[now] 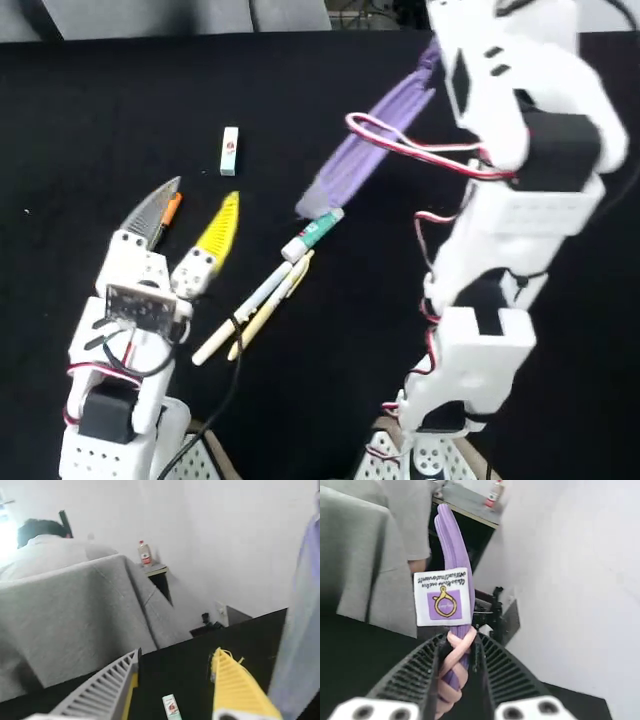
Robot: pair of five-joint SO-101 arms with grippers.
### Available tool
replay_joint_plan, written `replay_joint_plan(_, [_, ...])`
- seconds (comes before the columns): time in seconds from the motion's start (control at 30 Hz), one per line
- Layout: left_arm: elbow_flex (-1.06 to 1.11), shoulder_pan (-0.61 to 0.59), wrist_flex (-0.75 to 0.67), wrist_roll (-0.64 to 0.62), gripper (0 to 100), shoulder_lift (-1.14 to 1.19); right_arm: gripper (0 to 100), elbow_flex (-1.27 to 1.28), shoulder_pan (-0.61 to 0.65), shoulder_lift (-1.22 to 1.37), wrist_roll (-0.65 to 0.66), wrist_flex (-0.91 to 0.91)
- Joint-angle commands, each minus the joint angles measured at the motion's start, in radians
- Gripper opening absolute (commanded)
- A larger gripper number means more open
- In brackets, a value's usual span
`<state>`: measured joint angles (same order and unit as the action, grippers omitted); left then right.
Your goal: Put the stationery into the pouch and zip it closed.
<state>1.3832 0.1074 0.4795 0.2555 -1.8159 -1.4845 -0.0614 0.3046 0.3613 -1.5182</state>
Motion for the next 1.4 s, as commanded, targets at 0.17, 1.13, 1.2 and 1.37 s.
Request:
replay_joint_plan(0.17, [0.039,-0.251,0.092,-0.011,23,-0.008,1.1,-0.007,-0.118,-0.113,0.009,-0.196])
replay_joint_plan(1.13, [0.315,-0.317,0.091,-0.009,23,-0.006,1.1,0.934,-0.368,-0.677,-0.034,-0.058])
replay_joint_plan(1.2, [0.315,-0.320,0.091,-0.009,23,-0.006,1.1,0.967,-0.404,-0.684,-0.034,-0.037])
replay_joint_plan(1.37, [0.315,-0.315,0.089,-0.009,23,-0.006,1.1,0.969,-0.488,-0.687,-0.026,-0.052])
